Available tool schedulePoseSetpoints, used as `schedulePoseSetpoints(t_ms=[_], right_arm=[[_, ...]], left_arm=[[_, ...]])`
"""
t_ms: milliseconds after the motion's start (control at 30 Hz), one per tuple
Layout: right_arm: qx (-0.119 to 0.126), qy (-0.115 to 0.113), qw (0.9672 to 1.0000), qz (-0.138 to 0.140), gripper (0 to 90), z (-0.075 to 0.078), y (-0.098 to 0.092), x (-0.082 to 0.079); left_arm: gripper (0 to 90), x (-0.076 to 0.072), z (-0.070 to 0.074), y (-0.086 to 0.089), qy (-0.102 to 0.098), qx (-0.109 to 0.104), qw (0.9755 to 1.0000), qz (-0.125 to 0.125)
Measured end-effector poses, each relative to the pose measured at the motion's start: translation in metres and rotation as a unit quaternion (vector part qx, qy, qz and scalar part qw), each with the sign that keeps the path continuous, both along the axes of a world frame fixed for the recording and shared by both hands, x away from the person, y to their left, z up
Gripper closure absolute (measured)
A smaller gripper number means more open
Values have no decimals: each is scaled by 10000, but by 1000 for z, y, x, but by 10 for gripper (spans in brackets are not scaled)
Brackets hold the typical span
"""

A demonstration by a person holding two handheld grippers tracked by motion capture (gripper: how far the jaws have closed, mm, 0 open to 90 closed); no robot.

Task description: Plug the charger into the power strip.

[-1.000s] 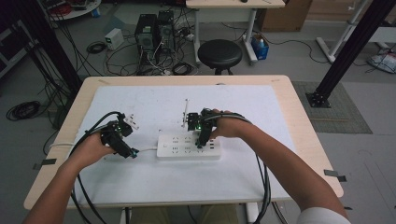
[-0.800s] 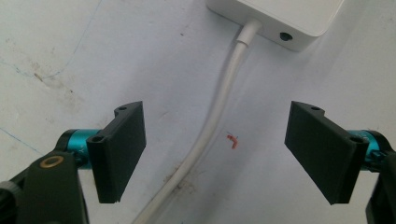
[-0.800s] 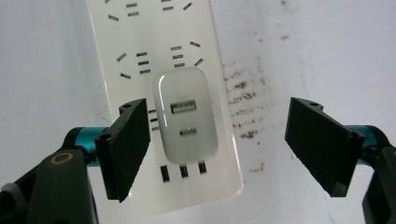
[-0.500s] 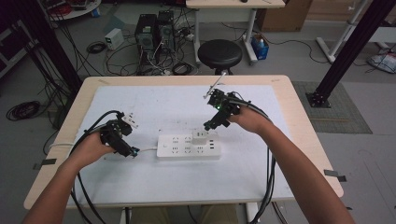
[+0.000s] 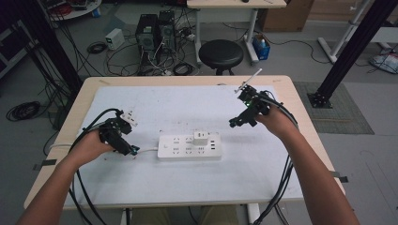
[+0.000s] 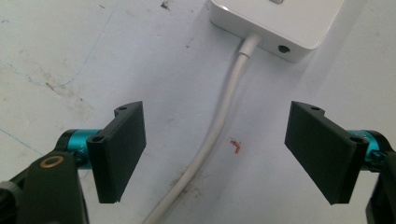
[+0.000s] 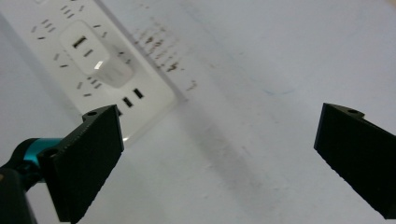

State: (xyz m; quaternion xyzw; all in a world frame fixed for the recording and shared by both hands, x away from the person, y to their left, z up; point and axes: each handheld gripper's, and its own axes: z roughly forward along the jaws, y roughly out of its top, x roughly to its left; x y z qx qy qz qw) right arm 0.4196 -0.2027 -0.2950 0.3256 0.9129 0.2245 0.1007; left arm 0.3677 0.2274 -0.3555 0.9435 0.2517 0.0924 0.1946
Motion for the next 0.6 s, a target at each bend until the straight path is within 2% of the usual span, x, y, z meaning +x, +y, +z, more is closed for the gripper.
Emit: schedulePoseSetpoints(t_ms=[33, 100, 167, 367, 467, 600], right_arm=[[33, -70, 9999, -93, 7, 1, -5, -3], [30, -146, 9997, -188, 7, 3, -16, -10], [-38, -226, 9995, -226, 7, 4, -25, -16], [-15, -387, 9989, -270, 7, 4, -44, -34], [10, -322, 9992, -218, 7, 1, -52, -40], [-134, -244, 9995, -140, 7, -4, -54, -46]], left_arm=[[205, 0, 0, 0, -19, -60, 10000, 42], [205, 0, 2, 0, -54, -31, 10000, 63], [205, -2, 4, -1, -72, -45, 9999, 73], [206, -5, 12, -4, -218, 20, 9998, 35], [205, -5, 12, -3, -242, 24, 9997, 58], [205, -1, 14, 0, -297, 40, 9992, 251]])
